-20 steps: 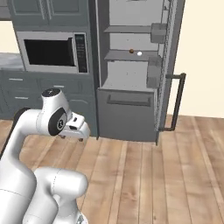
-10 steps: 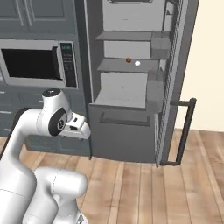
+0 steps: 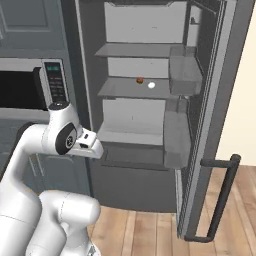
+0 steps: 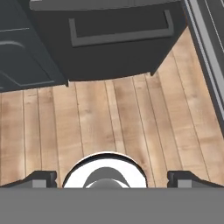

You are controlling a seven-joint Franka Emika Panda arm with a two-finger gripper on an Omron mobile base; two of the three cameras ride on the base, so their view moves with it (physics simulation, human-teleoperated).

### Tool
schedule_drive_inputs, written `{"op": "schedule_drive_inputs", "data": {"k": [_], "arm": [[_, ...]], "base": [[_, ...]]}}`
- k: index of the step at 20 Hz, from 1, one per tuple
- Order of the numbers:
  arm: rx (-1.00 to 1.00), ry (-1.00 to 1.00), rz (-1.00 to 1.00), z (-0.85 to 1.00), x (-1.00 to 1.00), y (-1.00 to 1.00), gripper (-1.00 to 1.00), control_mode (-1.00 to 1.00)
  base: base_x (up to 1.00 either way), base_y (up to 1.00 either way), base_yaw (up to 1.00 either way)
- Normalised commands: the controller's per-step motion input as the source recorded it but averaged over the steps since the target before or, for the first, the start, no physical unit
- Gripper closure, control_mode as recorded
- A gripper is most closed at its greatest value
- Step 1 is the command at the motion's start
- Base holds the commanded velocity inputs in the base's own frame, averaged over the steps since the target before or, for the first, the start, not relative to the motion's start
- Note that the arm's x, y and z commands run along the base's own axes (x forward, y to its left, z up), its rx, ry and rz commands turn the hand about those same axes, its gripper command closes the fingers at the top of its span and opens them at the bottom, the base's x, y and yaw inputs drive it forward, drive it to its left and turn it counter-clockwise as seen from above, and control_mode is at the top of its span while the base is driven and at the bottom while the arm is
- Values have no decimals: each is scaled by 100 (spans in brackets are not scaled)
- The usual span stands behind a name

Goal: Pick the egg and butter from the fridge and place them by the bowl for mixing.

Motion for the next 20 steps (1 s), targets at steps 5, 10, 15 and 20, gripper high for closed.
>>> {"op": "schedule_drive_inputs", "data": {"k": [5, 10, 15, 20], "arm": [[0, 0, 0, 0, 0, 0, -100, 100], [0, 0, 0, 0, 0, 0, -100, 100], [0, 0, 0, 0, 0, 0, -100, 100], [0, 0, 0, 0, 0, 0, -100, 100]], "base": [[52, -2, -14], [71, 0, -10], [82, 0, -7], [63, 0, -5]]}}
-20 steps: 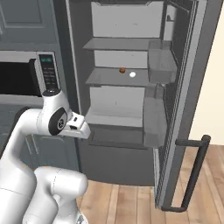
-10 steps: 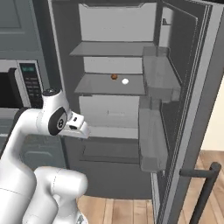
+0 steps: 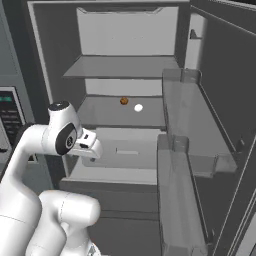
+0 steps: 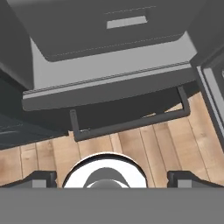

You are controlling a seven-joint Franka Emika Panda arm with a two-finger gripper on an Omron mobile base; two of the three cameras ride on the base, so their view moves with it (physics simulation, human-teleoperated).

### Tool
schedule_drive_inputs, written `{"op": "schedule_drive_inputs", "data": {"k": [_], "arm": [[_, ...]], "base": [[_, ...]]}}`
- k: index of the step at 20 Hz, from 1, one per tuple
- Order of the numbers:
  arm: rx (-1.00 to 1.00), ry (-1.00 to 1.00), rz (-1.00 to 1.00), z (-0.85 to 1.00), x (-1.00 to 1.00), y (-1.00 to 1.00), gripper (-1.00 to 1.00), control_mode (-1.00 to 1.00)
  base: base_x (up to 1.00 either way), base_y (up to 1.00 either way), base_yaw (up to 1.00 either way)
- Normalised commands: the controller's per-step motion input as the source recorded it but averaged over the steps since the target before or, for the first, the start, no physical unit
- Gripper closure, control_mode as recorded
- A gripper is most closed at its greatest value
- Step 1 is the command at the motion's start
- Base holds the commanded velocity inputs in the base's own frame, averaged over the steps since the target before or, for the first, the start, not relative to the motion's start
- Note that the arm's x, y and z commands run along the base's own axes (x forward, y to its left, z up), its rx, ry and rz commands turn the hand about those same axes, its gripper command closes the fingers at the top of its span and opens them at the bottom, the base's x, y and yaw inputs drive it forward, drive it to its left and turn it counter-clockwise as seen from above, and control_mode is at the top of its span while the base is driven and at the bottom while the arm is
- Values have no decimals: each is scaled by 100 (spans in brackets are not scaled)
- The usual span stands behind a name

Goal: Pick the egg and butter from the fridge and place them by the bowl for mixing.

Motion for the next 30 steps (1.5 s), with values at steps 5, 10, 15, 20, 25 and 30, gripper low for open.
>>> {"op": "schedule_drive_inputs", "data": {"k": [5, 10, 15, 20, 25, 30], "arm": [[0, 0, 0, 0, 0, 0, -100, 100], [0, 0, 0, 0, 0, 0, -100, 100], [0, 0, 0, 0, 0, 0, -100, 100], [0, -1, 0, -2, 0, -3, -100, -100], [0, -30, 0, -4, 3, -31, -100, -100], [-2, -52, -5, 1, 23, -13, -100, -100]], "base": [[56, 0, -2], [57, 0, 0], [7, 0, 0], [3, 0, 0], [0, 0, 0], [0, 0, 0]]}}
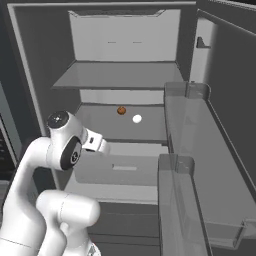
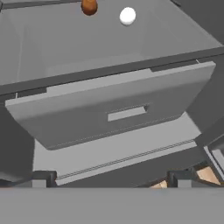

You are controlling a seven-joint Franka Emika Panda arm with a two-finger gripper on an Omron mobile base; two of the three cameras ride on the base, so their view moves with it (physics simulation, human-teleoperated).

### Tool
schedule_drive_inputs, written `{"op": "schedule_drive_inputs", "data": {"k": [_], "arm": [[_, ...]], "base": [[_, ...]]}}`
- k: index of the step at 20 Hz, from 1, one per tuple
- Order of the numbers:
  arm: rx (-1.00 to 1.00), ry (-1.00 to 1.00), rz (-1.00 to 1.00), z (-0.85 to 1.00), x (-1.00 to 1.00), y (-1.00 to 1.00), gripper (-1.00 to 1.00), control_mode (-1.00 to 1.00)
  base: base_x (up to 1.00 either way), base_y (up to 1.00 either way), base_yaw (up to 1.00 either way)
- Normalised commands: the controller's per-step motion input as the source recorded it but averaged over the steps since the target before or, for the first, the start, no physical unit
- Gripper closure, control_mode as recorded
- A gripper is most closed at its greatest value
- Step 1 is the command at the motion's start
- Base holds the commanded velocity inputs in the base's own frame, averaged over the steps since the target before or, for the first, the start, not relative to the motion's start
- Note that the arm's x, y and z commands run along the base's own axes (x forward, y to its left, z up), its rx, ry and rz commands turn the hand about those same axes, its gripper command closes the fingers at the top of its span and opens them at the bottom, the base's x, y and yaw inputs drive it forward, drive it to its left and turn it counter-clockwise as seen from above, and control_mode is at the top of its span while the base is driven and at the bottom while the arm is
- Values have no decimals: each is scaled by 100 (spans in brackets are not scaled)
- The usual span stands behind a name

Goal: Pick the egg and butter from the fridge and place them by the bowl for mixing.

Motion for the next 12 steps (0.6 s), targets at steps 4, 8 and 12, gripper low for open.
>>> {"op": "schedule_drive_inputs", "data": {"k": [4, 8, 12], "arm": [[-7, -42, -12, 20, 28, -31, -100, -100], [0, -25, -9, 52, 16, -19, -100, -100], [0, -1, 6, 2, 35, -9, -100, -100]], "base": [[0, 0, 0], [0, 0, 0], [0, 0, 0]]}}
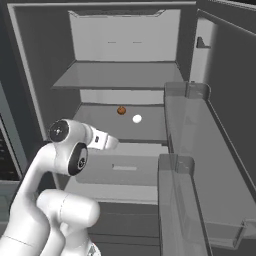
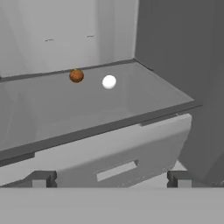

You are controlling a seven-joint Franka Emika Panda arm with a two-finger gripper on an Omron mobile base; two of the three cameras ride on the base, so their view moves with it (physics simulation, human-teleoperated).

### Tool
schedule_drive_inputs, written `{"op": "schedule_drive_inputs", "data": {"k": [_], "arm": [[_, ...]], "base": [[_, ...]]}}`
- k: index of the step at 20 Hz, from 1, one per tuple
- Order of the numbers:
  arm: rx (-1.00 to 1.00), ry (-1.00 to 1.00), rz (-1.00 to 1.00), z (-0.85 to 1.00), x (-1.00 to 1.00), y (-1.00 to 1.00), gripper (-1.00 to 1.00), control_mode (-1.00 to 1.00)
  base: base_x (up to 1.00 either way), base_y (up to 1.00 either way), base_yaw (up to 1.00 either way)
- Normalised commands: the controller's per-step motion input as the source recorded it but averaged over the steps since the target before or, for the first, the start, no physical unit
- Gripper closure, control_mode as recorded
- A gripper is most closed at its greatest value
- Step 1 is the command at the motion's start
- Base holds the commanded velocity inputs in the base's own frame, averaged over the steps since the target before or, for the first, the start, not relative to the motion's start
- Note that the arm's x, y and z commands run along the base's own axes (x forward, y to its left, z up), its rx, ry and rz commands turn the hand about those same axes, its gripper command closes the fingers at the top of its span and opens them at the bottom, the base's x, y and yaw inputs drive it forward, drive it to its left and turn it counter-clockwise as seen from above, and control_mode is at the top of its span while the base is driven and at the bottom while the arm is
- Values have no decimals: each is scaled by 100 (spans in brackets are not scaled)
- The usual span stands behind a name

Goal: Pick the egg and butter from the fridge and place them by the bowl for mixing.

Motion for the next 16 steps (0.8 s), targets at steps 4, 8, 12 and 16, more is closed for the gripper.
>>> {"op": "schedule_drive_inputs", "data": {"k": [4, 8, 12, 16], "arm": [[0, 0, 0, 33, 57, -2, -100, -100], [0, -2, 4, 3, 64, -4, -100, -100], [0, -1, 0, 0, 91, -14, -100, -100], [0, 0, 0, -1, 81, -13, -100, -100]], "base": [[0, 0, 0], [0, 0, 0], [0, 0, 0], [0, 0, 0]]}}
